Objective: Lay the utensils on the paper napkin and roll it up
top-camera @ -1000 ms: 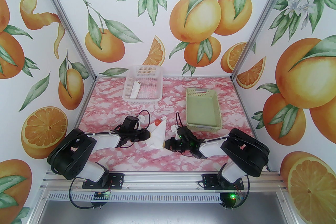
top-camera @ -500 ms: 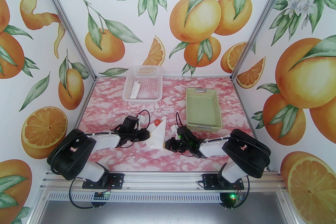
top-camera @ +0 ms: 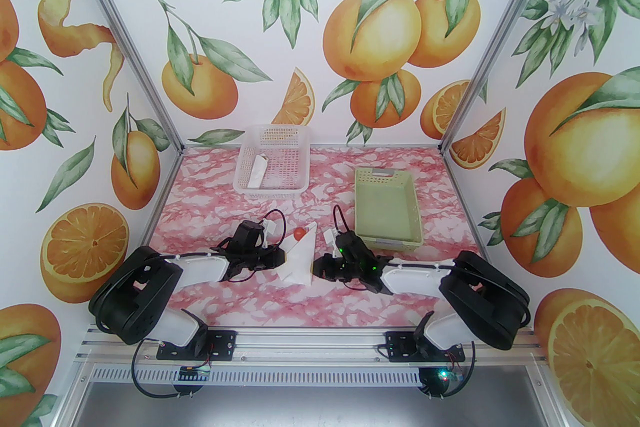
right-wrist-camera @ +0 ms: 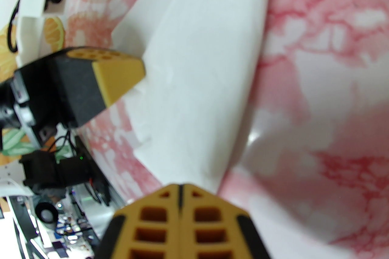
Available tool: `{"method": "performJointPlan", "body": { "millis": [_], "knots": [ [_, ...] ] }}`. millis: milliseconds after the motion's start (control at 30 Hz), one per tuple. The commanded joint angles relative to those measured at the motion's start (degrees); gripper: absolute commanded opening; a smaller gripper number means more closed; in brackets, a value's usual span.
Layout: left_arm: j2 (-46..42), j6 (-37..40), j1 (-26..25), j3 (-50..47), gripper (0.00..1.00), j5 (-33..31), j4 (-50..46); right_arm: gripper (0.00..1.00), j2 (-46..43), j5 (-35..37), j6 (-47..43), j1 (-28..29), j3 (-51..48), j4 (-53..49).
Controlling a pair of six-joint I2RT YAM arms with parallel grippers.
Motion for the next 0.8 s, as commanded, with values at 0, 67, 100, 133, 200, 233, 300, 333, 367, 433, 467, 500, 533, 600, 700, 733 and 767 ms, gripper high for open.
{"method": "performJointPlan", "body": {
  "millis": [0,67,100,133,200,233,300,333,367,433,467,500,533,600,700,733,767],
  "knots": [
    [-0.04,0.89,-0.19,-0.45,0.02,-2.17,-3.76,0.0,2.3,-0.38,-0.63,-0.1,1.35,1.48],
    [-0.04,0.98,-0.19,-0.45,0.02,-2.14,-3.92,0.0,3.31,-0.5,-0.36,-0.08,1.31,2.21],
    [-0.04,1.0,-0.19,-0.45,0.02,-2.2,-4.01,0.0,3.73,-0.42,-0.2,-0.1,1.26,2.48],
    [-0.04,1.0,-0.19,-0.48,0.02,-2.23,-4.04,0.0,4.02,-0.33,-0.03,-0.08,1.12,2.77],
    [-0.13,1.0,-0.19,-0.45,0.02,-2.23,-4.1,0.0,4.44,-0.09,0.3,-0.04,0.62,3.55],
    [-0.13,1.02,-0.18,-0.45,0.02,-2.23,-4.18,0.0,4.61,0.01,0.41,-0.1,0.4,3.91],
    [-0.13,1.06,-0.19,-0.46,0.02,-2.23,-4.22,0.0,5.14,0.04,0.61,-0.1,0.05,4.57],
    [-0.05,1.05,-0.19,-0.47,0.02,-2.18,-4.18,0.0,5.59,0.05,0.61,-0.1,0.05,4.72],
    [-0.04,1.09,-0.21,-0.45,0.02,-2.21,-4.22,0.0,6.0,-0.04,0.59,-0.05,0.04,4.73],
    [-0.09,1.09,-0.19,-0.45,0.02,-2.29,-4.19,0.0,6.75,0.1,0.61,-0.1,-0.1,4.56],
    [-0.11,1.05,-0.23,-0.53,0.02,-2.26,-4.23,0.0,6.96,0.11,0.61,-0.03,-0.18,4.47],
    [-0.13,1.09,-0.19,-0.54,0.02,-2.3,-4.22,0.0,7.11,0.29,0.69,-0.1,-0.38,4.47],
    [-0.19,1.01,-0.19,-0.55,0.02,-2.36,-4.18,0.0,7.19,0.44,0.7,-0.08,-0.58,4.47],
    [-0.22,1.07,-0.19,-0.6,0.02,-2.41,-4.21,0.0,7.22,0.5,0.7,-0.11,-0.82,4.47],
    [-0.22,1.13,-0.14,-0.62,0.02,-2.39,-4.39,0.0,7.22,0.53,0.8,-0.23,-1.08,4.47],
    [-0.3,1.21,-0.18,-0.58,0.02,-2.38,-4.44,0.0,7.0,0.59,0.74,-0.27,-1.37,4.22],
    [-0.37,1.19,-0.14,-0.53,0.02,-2.41,-4.58,0.0,6.79,0.6,0.53,-0.25,-1.46,3.54]
  ]
}}
